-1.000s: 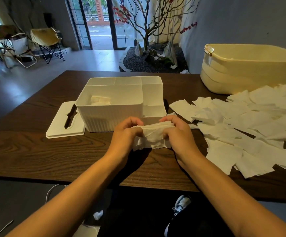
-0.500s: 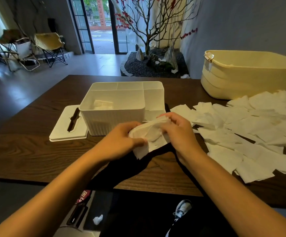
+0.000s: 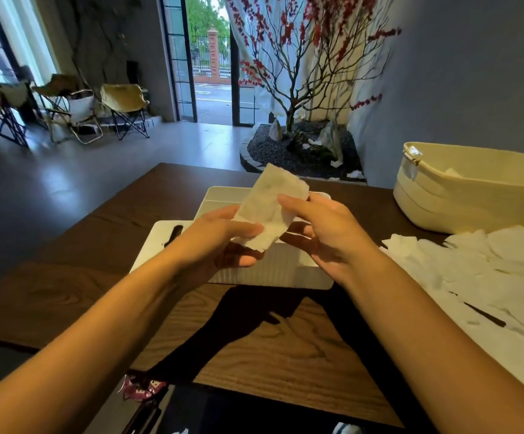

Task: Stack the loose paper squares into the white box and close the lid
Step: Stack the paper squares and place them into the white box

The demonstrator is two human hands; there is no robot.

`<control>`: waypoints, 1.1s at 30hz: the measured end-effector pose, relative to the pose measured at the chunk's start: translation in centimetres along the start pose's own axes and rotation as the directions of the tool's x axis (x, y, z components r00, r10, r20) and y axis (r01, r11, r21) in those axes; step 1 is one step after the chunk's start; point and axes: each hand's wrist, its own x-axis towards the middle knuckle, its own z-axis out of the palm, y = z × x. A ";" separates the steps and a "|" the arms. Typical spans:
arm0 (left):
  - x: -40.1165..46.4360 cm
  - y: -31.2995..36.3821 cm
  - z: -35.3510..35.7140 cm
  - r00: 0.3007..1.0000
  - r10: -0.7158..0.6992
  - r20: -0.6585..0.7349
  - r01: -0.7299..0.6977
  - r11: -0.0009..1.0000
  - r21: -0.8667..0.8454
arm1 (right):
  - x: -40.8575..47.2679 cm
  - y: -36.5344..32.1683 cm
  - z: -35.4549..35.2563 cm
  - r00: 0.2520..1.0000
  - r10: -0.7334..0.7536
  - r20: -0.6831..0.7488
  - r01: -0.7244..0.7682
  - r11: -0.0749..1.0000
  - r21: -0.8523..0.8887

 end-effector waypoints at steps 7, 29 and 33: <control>1.1 1.6 -2.3 0.992 0.083 -0.090 -0.062 0.974 0.217 | 2.8 -0.2 1.6 0.998 0.036 -0.051 -0.036 0.999 0.002; 8.4 -2.5 -8.8 0.904 0.118 -0.412 0.067 0.910 0.409 | 9.4 2.2 4.2 0.917 0.390 -0.082 -0.389 0.835 -0.388; 8.7 -3.0 -8.8 0.898 0.141 -0.417 0.054 0.905 0.422 | 10.3 3.2 4.8 0.891 0.447 -0.078 -0.419 0.745 -0.519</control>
